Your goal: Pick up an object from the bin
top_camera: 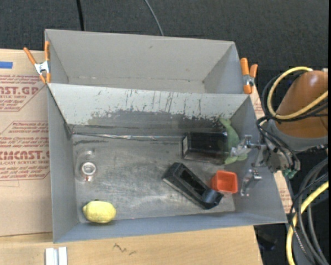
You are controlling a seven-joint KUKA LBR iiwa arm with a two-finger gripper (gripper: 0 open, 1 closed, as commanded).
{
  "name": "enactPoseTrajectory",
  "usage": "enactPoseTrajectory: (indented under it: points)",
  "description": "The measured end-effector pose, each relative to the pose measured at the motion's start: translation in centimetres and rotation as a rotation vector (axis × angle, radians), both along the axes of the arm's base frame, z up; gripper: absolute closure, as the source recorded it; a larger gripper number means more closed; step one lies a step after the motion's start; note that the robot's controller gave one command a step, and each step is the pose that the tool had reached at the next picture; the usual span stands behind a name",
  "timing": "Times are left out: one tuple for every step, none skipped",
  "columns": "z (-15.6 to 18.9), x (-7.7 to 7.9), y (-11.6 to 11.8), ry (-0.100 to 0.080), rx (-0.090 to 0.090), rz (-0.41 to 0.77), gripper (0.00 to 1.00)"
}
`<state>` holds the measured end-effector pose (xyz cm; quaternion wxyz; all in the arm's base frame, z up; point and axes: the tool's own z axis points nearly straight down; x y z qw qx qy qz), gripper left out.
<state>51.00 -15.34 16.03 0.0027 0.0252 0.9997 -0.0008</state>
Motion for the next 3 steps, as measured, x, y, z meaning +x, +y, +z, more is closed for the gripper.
enactPoseTrajectory:
  points:
    - [-4.9,-0.6,0.0,0.008,0.002,-0.021,0.00]
    - [-2.8,-2.0,-0.1,0.005,0.003,-0.165,0.00]
    - [-7.8,-1.3,-0.2,0.002,0.001,-0.028,0.00]
